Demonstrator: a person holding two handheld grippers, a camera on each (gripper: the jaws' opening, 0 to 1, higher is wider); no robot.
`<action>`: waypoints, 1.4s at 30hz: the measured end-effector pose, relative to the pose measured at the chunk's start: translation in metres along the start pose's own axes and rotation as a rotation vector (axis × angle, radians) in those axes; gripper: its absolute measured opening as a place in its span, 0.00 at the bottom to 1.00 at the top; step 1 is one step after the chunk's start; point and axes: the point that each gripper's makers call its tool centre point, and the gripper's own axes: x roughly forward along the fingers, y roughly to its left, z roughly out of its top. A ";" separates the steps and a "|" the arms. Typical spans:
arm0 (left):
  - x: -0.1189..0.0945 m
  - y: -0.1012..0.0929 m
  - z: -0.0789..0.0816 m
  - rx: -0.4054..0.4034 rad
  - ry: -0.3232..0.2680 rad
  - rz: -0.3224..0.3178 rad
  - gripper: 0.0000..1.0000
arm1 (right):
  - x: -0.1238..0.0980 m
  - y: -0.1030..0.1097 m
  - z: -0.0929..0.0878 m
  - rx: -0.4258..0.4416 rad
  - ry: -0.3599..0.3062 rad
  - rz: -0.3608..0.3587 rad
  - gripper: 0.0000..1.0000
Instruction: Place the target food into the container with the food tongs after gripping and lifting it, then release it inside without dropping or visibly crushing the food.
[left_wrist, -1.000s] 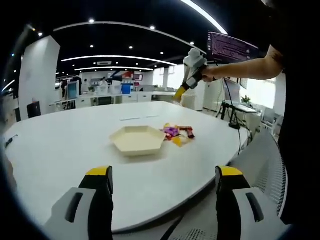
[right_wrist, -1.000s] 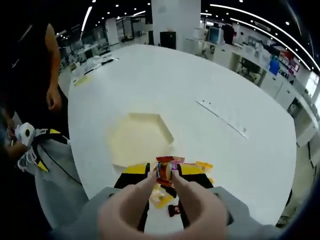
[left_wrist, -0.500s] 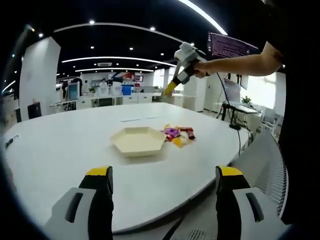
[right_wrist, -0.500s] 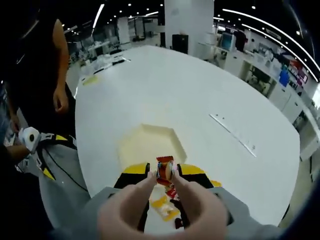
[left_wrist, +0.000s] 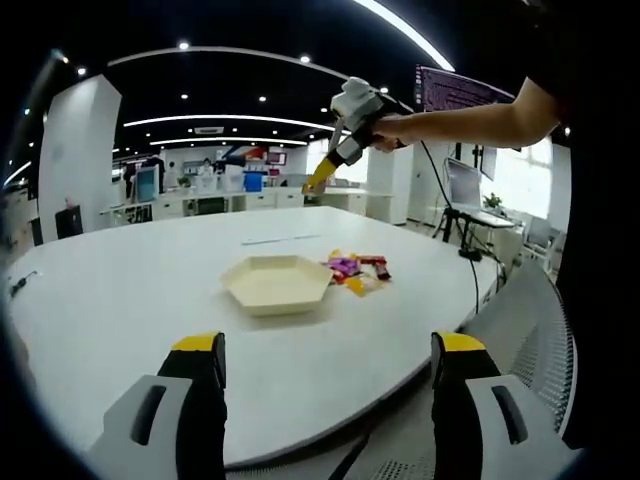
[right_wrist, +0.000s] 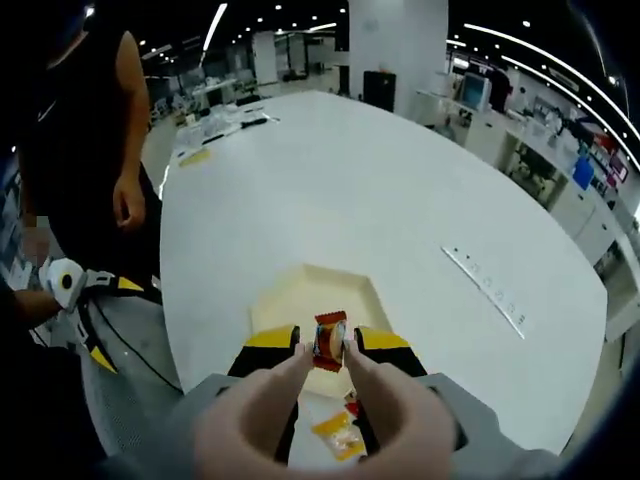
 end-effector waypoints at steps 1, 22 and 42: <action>0.000 0.000 0.000 0.000 0.000 0.001 0.82 | 0.001 0.001 0.003 -0.004 -0.002 0.003 0.21; 0.000 0.002 0.001 -0.004 -0.007 0.005 0.82 | 0.016 0.015 0.024 -0.049 -0.007 0.041 0.21; 0.000 0.003 0.001 -0.003 -0.008 0.009 0.82 | 0.021 0.020 0.033 -0.060 -0.012 0.058 0.21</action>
